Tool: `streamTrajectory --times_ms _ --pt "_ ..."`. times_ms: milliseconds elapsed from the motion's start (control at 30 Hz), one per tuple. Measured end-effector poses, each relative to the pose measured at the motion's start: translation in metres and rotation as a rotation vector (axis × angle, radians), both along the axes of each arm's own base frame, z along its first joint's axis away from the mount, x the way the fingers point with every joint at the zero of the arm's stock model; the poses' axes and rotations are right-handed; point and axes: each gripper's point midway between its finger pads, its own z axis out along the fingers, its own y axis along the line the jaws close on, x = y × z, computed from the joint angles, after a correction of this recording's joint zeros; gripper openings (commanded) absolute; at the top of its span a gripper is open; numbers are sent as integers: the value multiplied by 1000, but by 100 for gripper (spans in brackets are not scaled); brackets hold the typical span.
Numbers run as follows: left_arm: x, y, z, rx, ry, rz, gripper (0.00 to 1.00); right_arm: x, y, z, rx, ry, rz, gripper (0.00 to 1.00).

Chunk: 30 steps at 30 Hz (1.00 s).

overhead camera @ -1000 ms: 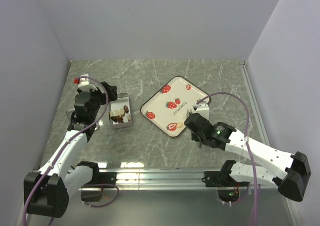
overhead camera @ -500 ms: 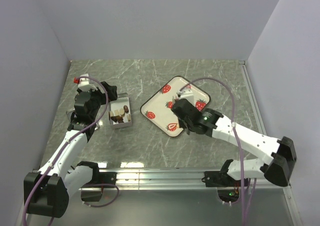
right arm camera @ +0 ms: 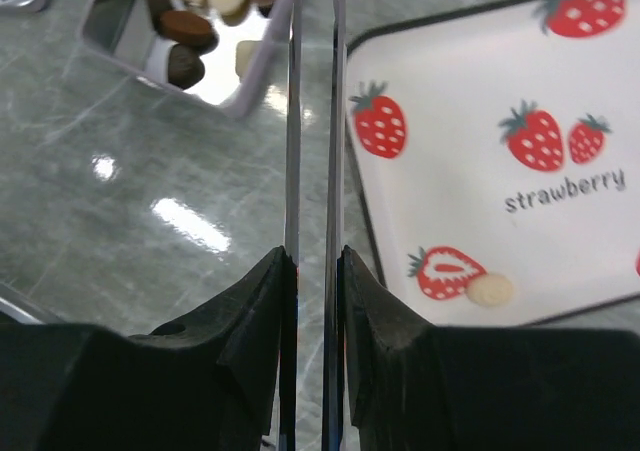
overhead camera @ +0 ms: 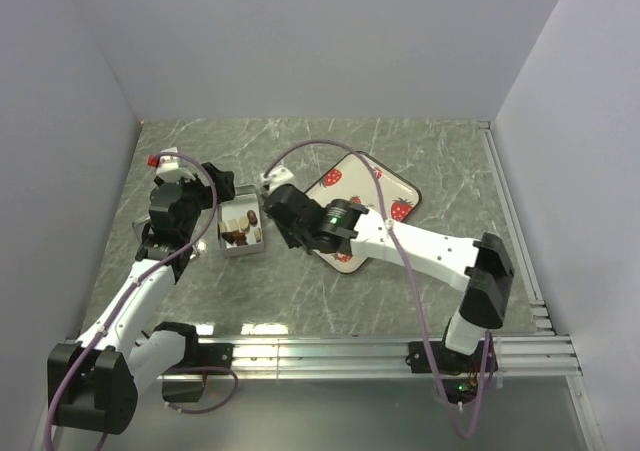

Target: Pack the chocolate

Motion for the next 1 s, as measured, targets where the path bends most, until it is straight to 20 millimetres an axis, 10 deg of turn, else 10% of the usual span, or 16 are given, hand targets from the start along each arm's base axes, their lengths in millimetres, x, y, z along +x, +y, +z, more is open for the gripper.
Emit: streamTrajectory --times_ms 333,1000 --pt "0 0 0 0 0 1 99 -8 45 2 -9 5 132 29" --pt "0 0 0 0 1 2 99 -7 53 6 -7 -4 159 44"
